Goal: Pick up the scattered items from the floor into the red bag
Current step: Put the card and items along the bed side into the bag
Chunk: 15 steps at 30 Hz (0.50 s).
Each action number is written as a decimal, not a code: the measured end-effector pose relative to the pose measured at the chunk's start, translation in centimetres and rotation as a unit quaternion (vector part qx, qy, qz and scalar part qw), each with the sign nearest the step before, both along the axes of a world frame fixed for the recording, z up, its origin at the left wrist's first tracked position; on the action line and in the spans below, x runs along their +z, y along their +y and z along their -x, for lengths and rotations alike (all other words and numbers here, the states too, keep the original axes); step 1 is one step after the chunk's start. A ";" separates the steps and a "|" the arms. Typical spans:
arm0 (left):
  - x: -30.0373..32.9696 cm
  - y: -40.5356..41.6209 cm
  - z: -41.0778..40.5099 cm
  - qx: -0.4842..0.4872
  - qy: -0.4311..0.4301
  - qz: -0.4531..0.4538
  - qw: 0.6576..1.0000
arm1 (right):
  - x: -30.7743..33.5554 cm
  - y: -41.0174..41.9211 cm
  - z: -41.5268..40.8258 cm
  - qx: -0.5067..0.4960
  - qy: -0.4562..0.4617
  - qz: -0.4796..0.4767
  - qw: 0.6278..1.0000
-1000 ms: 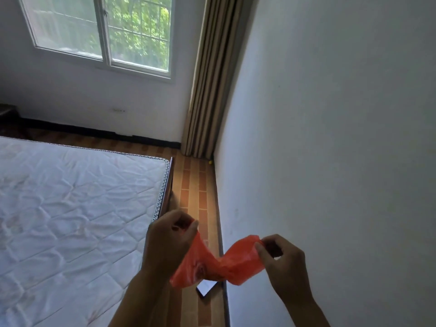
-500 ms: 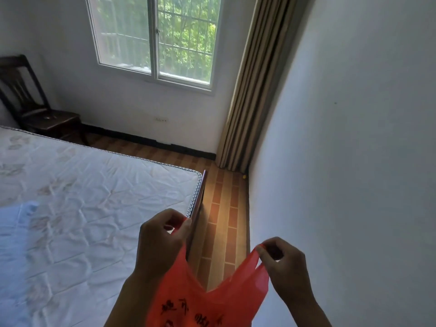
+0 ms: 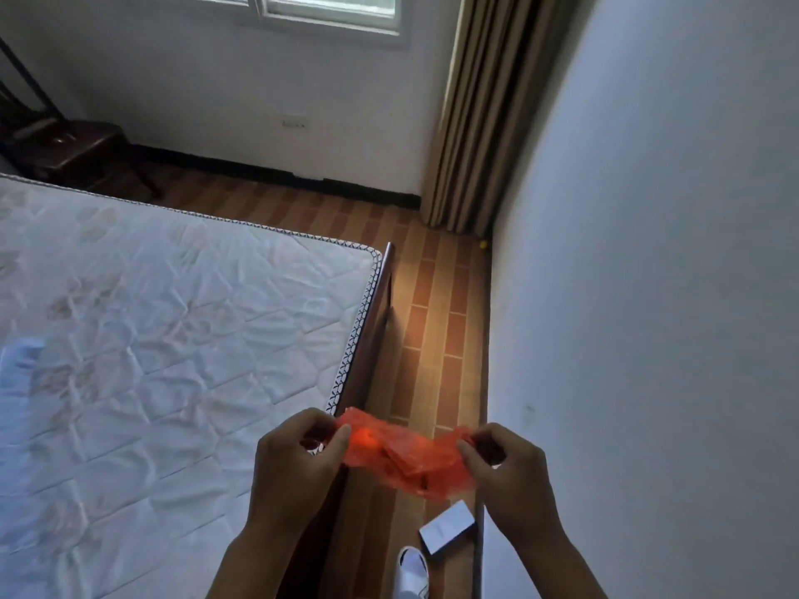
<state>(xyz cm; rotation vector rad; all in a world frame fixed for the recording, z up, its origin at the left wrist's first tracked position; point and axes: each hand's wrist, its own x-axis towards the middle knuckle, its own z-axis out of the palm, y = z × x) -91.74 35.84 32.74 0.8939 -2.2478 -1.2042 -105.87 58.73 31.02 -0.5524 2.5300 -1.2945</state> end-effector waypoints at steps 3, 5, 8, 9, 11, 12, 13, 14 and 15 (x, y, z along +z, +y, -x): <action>-3.1 -0.9 2.0 0.001 -0.027 -0.017 0.999 | -2.9 -1.0 2.8 0.004 -0.016 -0.006 1.000; -5.1 -1.4 3.3 -0.002 -0.038 -0.025 0.999 | -4.7 -1.8 4.4 0.002 -0.021 -0.015 1.000; -8.0 -2.3 5.2 -0.010 -0.049 -0.037 0.998 | -7.3 -3.2 6.5 -0.005 -0.020 -0.017 1.000; -9.0 -2.6 5.8 -0.015 -0.050 -0.038 0.998 | -8.5 -3.7 7.1 -0.005 -0.018 -0.017 1.000; -11.5 -3.4 7.0 -0.018 -0.053 -0.038 0.998 | -11.3 -4.7 8.0 -0.006 -0.011 -0.021 1.000; -13.0 -3.8 7.5 -0.016 -0.053 -0.038 0.998 | -12.9 -5.2 8.5 -0.006 -0.009 -0.022 1.000; -14.6 -4.1 8.1 -0.012 -0.053 -0.038 0.998 | -14.6 -5.6 8.8 -0.006 -0.008 -0.023 1.000; -16.4 -4.4 8.7 -0.009 -0.052 -0.037 0.998 | -16.4 -5.9 9.2 -0.009 -0.006 -0.024 1.000; -18.3 -4.5 9.2 -0.008 -0.052 -0.037 0.998 | -18.3 -6.1 9.5 -0.012 -0.006 -0.026 1.000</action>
